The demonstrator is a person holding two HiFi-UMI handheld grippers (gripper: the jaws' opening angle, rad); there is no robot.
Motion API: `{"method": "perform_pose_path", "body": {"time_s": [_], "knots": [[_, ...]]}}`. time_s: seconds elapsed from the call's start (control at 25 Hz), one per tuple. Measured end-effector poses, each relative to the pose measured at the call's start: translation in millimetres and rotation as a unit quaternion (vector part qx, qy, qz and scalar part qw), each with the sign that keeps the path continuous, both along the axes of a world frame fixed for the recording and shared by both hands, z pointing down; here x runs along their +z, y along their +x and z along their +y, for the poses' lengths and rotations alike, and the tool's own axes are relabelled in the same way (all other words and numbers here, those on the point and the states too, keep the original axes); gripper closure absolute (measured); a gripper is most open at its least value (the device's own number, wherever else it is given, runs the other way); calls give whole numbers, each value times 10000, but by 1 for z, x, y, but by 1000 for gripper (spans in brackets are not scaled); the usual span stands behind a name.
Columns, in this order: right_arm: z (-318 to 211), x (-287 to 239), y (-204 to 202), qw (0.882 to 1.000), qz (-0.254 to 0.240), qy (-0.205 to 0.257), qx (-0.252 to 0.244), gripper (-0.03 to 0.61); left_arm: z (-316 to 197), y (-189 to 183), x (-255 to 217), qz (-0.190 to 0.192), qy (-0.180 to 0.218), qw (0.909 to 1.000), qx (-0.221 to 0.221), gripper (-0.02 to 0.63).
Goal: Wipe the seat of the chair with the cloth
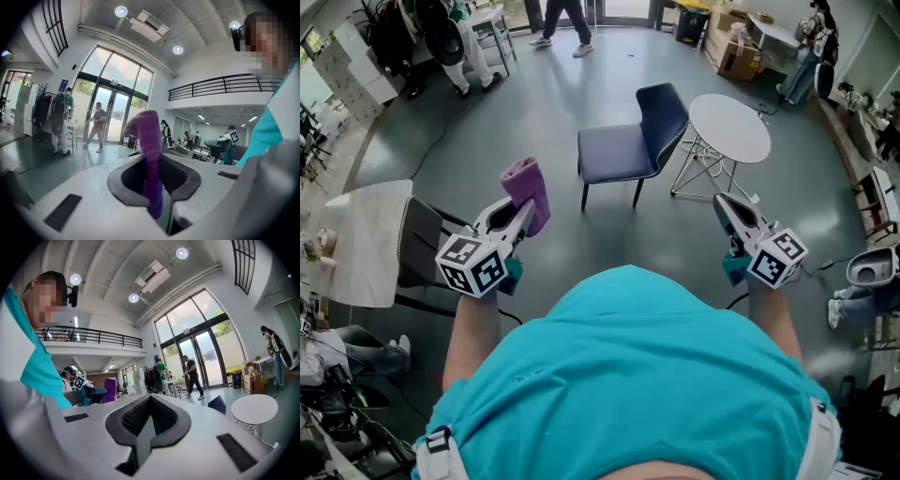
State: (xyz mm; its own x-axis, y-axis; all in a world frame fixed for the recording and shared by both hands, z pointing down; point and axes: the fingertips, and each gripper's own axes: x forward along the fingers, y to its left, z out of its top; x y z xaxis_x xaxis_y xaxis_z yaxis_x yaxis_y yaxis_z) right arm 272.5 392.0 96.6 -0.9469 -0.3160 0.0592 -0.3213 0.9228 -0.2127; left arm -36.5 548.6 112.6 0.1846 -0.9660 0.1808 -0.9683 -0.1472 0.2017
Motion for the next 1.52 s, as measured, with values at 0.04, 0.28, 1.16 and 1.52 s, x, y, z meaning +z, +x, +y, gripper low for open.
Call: {"method": "perform_pose_path", "body": {"time_s": [0.04,0.28,1.16,1.52], "knots": [[1,-1,-1,10000,-7,-3,-3,581,0,0,0,2,-3,10000,14,551],[2,-1,1,10000,-56,1,12,581,2,4,1,6,-19,10000,85,549],[-28,-32,104,9978,-539,-282,-246,581,-68,106,-25,-32,-4,9983,586,549],[-37,-2,180,9964,-639,-514,-219,581,-104,189,-12,-10,-104,9952,969,549]]}}
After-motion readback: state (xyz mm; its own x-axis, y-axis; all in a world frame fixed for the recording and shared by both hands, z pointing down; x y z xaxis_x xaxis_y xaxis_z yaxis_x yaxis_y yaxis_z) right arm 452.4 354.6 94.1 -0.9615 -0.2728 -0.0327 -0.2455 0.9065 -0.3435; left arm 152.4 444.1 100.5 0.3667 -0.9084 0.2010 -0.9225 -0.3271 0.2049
